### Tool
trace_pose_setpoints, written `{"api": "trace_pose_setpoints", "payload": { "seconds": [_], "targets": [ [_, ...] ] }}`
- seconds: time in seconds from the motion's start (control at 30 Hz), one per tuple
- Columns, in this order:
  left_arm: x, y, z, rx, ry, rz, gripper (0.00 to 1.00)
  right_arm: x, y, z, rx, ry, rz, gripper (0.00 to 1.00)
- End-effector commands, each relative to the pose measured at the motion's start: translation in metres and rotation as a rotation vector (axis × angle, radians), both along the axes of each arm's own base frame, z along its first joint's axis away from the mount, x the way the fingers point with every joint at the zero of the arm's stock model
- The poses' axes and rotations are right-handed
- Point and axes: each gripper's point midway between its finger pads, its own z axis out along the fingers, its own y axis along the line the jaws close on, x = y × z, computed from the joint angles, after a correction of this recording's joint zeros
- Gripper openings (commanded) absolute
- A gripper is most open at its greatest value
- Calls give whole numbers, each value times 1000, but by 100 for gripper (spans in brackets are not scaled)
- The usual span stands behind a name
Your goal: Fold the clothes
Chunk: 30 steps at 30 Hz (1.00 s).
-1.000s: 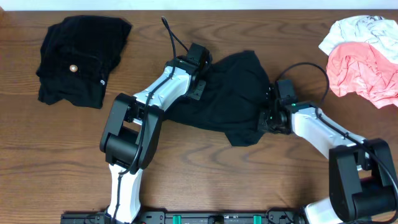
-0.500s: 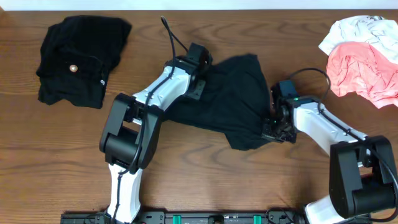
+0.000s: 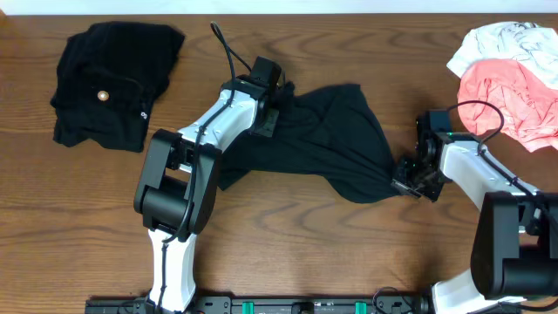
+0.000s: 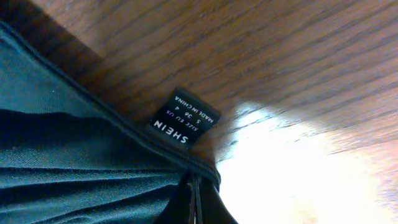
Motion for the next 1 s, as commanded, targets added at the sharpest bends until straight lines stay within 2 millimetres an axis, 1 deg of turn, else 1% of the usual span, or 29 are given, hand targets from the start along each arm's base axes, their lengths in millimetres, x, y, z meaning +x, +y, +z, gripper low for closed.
{"api": "trace_pose_setpoints", "payload": {
  "seconds": [0.0,0.1,0.17,0.23,0.27,0.33,0.37,0.43,0.47,0.5,0.53,0.63,0.67,0.73,0.83,0.97],
  "targets": [
    [-1,9,8,12,-11,31,6,-14,-31,-14,-150,78,-14,1],
    [3,8,27,-5,-52,32,6,-10,-32,-5,-151,71,-5,1],
    [11,5,50,-30,-116,32,6,-7,-32,1,-150,58,4,1],
    [21,1,79,-65,-201,33,6,-6,-31,5,-150,43,4,1],
    [27,-1,97,-88,-256,33,6,-5,-31,8,-151,34,3,1],
    [38,-12,129,-157,-352,20,6,-3,-32,12,-151,16,2,1],
    [42,-22,142,-212,-390,-9,6,-2,-31,14,-151,8,1,1],
    [47,-43,156,-302,-431,-108,6,-1,-31,17,-151,-3,0,1],
    [48,-53,158,-334,-441,-160,6,0,-31,18,-146,-7,0,1],
    [49,-61,158,-357,-447,-201,6,0,-30,19,-140,-12,-1,1],
    [49,-71,153,-372,-445,-248,6,1,-28,19,-131,-16,-1,1],
    [44,-90,128,-361,-410,-365,6,1,-26,20,-116,-18,-1,1],
    [42,-96,117,-351,-392,-396,6,1,-26,20,-116,-18,-1,1],
    [40,-105,98,-333,-370,-442,6,1,-26,20,-116,-19,-1,1],
    [40,-118,75,-329,-356,-474,6,1,-26,20,-116,-18,-1,1],
    [34,-128,61,-325,-333,-508,6,1,-26,20,-116,-18,-1,1]
  ]
}}
